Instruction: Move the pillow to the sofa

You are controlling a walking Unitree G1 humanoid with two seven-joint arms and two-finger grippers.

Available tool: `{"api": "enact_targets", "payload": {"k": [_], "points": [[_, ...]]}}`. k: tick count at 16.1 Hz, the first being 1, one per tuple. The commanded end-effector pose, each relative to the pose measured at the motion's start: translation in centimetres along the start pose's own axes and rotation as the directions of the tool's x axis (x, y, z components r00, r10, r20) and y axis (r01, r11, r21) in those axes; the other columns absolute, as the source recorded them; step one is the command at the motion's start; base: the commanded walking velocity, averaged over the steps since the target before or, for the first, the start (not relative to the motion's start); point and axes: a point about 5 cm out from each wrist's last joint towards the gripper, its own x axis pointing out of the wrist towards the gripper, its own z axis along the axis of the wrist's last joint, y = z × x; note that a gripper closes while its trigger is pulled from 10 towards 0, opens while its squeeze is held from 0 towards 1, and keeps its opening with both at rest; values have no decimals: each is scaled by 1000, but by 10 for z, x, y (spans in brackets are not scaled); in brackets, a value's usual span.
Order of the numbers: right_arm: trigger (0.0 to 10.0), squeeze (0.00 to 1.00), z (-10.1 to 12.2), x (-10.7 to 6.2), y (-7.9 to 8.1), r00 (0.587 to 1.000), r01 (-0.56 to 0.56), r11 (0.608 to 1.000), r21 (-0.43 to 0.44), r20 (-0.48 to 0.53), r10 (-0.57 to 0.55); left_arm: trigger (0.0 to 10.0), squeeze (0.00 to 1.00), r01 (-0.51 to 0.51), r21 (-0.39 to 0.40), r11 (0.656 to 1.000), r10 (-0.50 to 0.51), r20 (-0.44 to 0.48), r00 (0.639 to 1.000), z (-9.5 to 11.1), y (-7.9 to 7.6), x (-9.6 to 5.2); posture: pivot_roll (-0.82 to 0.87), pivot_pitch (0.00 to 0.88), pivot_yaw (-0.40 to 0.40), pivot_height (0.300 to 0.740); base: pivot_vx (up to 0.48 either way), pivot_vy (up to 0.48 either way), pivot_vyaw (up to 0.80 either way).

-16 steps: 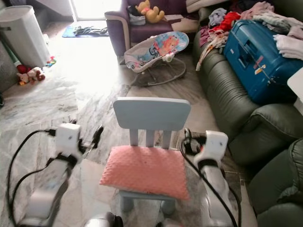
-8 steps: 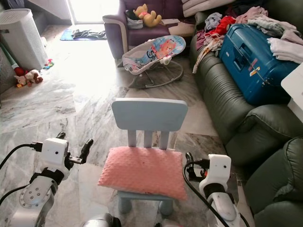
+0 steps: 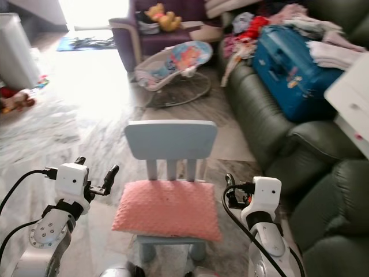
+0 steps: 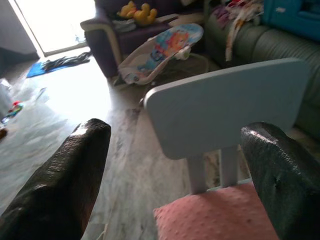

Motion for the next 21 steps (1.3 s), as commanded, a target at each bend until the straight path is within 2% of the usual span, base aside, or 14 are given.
{"api": "enact_targets", "payload": {"k": [1, 10, 16, 21], "points": [[10000, 0, 2, 1, 0, 1000, 1, 1000, 8, 1, -1, 10000, 0, -3, 15, 1000, 3, 22, 1000, 8, 2, 1, 49, 0, -1, 740, 0, 0, 0], [10000, 0, 11, 8, 1, 999, -1, 1000, 22, 32, 0, 10000, 0, -8, 6, 1000, 8, 17, 1000, 9, -2, 4, 45, 0, -3, 740, 0, 0, 0], [10000, 0, 12, 8, 11, 999, -29, 999, 37, 40, 27, 10000, 0, -25, 1, 1000, 25, 26, 999, 13, 1, 5, 48, 0, 1, 740, 0, 0, 0], [10000, 0, 12, 11, 11, 998, -46, 999, 28, 38, 44, 10000, 0, -33, -10, 999, 33, 26, 999, 14, -1, 6, 49, 0, -7, 740, 0, 0, 0]]}}
